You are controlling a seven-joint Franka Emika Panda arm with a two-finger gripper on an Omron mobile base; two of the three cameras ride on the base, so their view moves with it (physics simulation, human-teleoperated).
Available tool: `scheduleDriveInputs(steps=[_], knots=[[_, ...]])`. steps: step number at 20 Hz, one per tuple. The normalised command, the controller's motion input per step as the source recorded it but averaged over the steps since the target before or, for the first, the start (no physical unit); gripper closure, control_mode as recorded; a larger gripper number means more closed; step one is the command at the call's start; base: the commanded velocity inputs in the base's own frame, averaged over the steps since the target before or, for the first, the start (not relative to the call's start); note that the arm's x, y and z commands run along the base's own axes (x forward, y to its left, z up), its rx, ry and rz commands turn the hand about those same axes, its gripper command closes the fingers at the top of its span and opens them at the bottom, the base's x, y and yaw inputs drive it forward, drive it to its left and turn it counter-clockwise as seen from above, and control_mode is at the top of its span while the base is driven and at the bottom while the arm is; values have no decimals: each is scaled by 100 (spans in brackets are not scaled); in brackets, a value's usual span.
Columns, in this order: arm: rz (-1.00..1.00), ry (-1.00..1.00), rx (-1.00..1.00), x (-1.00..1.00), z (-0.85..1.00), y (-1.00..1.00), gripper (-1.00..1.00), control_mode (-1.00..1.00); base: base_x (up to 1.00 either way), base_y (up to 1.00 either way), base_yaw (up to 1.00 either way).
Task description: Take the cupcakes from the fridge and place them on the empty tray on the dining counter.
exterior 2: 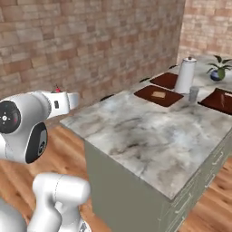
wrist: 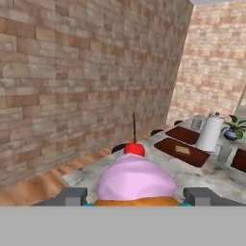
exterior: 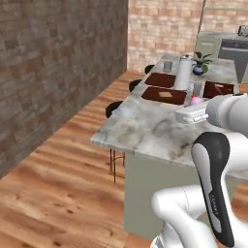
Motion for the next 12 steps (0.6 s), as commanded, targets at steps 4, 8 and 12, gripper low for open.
scheduleDriveInputs(steps=[4,8,12], knots=[[0,0,0,0,0,0,100,100,31,100,-52],[0,0,0,0,0,0,100,100,18,100,-48],[0,0,0,0,0,0,100,100,9,100,-41]])
